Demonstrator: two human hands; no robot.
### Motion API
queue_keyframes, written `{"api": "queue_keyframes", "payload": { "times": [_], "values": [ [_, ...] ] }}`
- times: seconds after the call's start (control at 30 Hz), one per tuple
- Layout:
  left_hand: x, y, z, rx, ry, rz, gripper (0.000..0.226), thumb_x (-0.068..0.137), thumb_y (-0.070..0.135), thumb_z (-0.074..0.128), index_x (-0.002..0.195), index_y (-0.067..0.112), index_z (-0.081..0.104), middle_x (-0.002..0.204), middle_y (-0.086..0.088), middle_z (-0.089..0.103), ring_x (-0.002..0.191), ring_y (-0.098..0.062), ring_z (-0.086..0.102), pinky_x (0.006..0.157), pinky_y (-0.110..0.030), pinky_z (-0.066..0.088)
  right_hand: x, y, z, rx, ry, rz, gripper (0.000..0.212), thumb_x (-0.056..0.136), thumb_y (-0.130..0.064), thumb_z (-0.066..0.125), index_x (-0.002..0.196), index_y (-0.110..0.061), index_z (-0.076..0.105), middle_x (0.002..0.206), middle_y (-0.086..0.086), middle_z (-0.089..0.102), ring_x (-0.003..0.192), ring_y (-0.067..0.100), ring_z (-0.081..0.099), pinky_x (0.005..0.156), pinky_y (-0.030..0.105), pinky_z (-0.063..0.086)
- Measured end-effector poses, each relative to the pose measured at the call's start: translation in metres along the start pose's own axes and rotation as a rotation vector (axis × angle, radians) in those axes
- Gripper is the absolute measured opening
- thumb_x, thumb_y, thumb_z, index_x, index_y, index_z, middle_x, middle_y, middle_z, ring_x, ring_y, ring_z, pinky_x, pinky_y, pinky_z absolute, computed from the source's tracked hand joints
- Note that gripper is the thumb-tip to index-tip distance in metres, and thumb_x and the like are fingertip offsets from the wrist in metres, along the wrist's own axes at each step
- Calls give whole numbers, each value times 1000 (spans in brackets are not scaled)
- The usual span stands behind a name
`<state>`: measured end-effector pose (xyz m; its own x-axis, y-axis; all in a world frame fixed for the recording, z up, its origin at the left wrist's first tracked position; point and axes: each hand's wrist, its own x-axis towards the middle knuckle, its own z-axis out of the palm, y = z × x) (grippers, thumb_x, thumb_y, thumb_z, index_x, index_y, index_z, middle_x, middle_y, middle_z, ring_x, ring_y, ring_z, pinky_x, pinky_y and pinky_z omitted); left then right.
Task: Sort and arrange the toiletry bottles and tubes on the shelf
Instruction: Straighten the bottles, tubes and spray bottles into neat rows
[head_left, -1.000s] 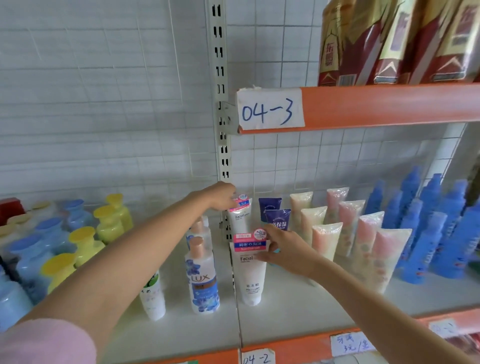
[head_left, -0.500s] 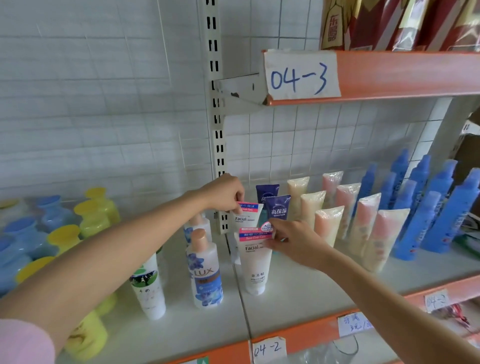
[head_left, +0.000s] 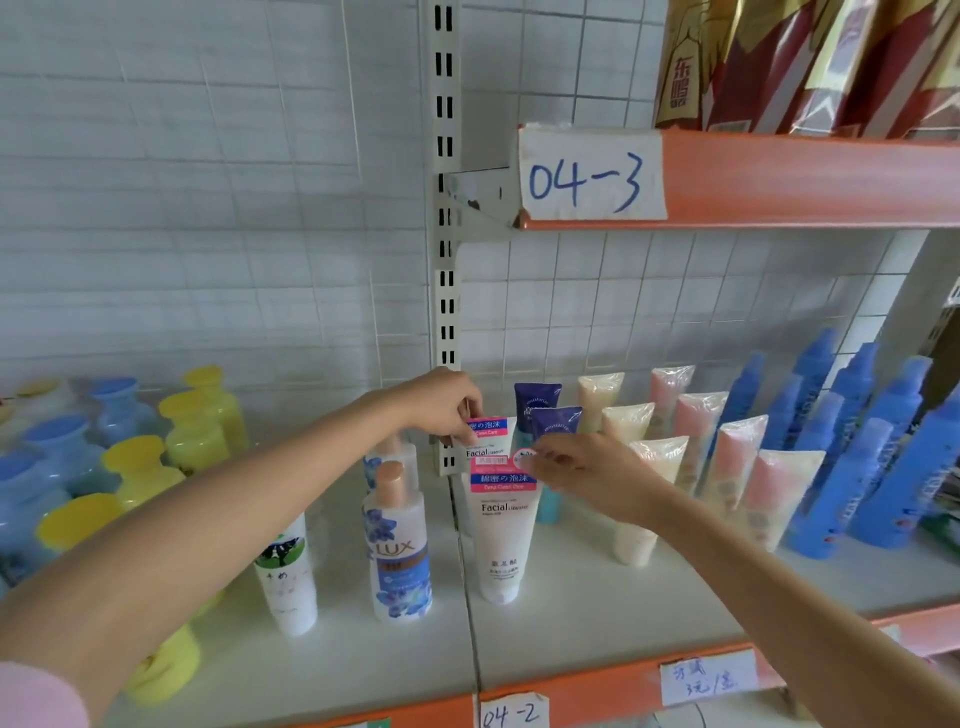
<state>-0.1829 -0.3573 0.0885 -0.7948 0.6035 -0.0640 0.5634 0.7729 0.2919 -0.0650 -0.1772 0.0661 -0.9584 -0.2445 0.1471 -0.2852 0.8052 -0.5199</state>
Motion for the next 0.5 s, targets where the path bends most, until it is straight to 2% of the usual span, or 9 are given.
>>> {"api": "queue_keyframes", "payload": {
  "times": [0.07,0.13,0.2,0.27,0.33,0.43,0.5],
  "values": [
    [1,2,-1,15,-18,-10,36,80,26,70,112,10,62,109,-5,66,88,-18,64,76,-30,55,13,6,-12,-50,109,25,19,92,-22,50,100,-15,67,99,-1,67,91,17,60,81,27,47],
    [2,4,-4,66,20,-15,42,83,36,65,118,13,60,113,-4,64,90,-13,58,75,-23,46,31,13,-19,-237,145,23,27,93,-18,49,118,-13,60,119,4,60,106,24,57,87,33,47],
    [4,8,-6,41,82,-37,45,86,41,60,121,13,58,116,-4,63,95,-13,56,79,-22,41,47,19,-19,-447,86,19,36,93,-16,49,129,-14,49,130,4,53,114,26,54,89,34,47],
    [8,13,-9,20,139,-51,44,87,40,59,121,12,58,118,-4,62,103,-16,57,83,-23,41,55,21,-18,-607,-7,25,35,92,-15,51,127,-14,49,126,6,56,110,27,56,78,30,45],
    [14,17,-10,33,152,-57,40,88,35,58,120,11,59,121,-5,61,106,-18,57,87,-25,43,54,20,-21,-634,-71,-3,26,92,-15,51,118,-12,53,119,8,60,102,28,59,70,29,44],
    [27,24,-11,73,146,-61,36,89,30,58,119,10,59,122,-7,60,108,-19,57,89,-25,43,38,22,-34,-531,-62,-47,19,90,-14,54,108,-11,56,109,9,64,97,29,61,68,31,45],
    [36,30,-11,99,148,-65,37,90,29,57,121,9,57,123,-8,58,110,-20,55,90,-27,43,21,25,-41,-478,-35,-62,22,88,-17,56,110,-15,58,108,6,65,96,28,61,74,34,50]
  ]
}}
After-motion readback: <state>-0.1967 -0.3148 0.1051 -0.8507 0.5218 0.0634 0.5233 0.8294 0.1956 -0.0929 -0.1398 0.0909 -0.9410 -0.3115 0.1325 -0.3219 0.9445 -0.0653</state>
